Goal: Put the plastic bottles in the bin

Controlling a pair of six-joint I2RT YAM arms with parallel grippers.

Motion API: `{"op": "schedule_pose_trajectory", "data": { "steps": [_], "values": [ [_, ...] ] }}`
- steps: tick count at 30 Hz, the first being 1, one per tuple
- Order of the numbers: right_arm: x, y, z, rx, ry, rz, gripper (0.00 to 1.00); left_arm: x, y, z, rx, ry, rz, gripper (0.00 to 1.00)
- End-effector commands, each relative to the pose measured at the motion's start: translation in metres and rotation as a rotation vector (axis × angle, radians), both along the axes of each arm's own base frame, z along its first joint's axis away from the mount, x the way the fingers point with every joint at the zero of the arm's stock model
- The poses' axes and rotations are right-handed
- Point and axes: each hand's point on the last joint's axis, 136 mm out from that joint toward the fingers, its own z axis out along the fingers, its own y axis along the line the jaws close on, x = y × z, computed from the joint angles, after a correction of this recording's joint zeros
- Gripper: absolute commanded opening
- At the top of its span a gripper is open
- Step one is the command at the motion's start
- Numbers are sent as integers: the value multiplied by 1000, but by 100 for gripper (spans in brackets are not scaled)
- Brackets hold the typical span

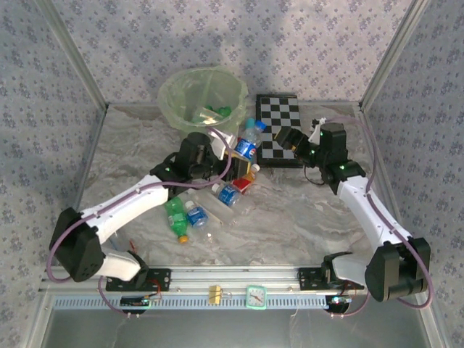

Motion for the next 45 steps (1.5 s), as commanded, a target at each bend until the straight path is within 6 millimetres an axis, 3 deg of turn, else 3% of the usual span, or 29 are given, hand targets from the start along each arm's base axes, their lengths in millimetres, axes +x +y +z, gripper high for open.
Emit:
{"op": "schedule_pose_trajectory", "data": {
  "steps": [1,6,13,17,23,29,33,39,45],
  "values": [
    [-1,-15,-26,-28,61,-80,95,16,23,56,27,-184,85,55],
    [0,-21,-42,-18,106,-113,97,45,56,105,-1,-292,197,55],
    [1,-19,-62,9,170,-84,99,89,96,132,25,-320,320,55],
    [0,-15,-71,24,197,-61,99,115,114,126,74,-269,369,56],
    [-4,-14,-76,20,203,-47,99,148,126,90,164,-126,380,56],
    [-8,-15,-74,-2,191,-37,99,165,119,52,223,6,350,59],
    [-11,-15,-74,-10,188,-36,99,172,116,39,233,51,351,66],
    [-14,-14,-72,-16,176,-24,99,173,116,50,205,33,366,83],
    [-12,-7,-69,-65,127,-20,99,161,120,79,142,-34,381,89]
  ]
}}
